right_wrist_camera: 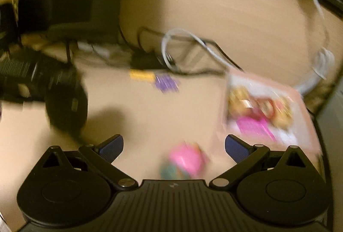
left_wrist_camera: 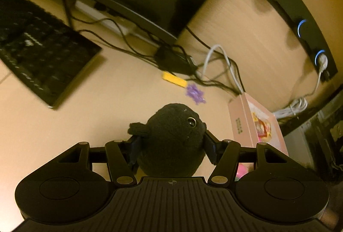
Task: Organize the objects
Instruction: 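Grasp the purple snowflake with the right gripper while the left gripper holds the plush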
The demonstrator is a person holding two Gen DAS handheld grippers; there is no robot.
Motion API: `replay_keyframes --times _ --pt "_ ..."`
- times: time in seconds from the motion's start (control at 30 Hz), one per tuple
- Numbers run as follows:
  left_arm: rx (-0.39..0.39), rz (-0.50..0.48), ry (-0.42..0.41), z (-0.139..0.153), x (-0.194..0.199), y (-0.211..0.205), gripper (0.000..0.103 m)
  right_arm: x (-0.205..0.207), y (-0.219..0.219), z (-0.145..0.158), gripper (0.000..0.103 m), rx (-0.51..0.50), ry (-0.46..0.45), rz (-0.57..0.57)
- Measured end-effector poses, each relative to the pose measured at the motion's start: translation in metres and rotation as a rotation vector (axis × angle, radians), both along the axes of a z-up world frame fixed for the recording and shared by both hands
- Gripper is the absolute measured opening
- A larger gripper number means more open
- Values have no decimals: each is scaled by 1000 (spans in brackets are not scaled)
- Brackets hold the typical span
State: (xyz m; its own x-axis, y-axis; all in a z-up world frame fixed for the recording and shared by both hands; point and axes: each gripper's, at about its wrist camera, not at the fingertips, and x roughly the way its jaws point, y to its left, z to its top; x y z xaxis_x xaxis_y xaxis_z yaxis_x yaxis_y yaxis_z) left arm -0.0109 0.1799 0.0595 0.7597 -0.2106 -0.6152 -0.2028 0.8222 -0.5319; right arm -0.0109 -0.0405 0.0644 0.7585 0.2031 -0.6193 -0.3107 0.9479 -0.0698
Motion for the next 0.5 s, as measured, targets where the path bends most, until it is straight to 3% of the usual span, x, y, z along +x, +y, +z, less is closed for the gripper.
replay_keyframes --times 0.17,0.3,0.33,0.5 --pt "-20 -1 8 1 -19 21 64 85 34 11 101 114 19 -5" --pt "-17 -46 34 0 -32 27 64 159 60 -20 96 95 67 -87" --pt "-15 -47 39 -2 -36 30 64 171 62 -27 92 77 75 -119" --pt "-52 -9 69 -8 -42 58 64 213 66 -49 92 140 134 -173"
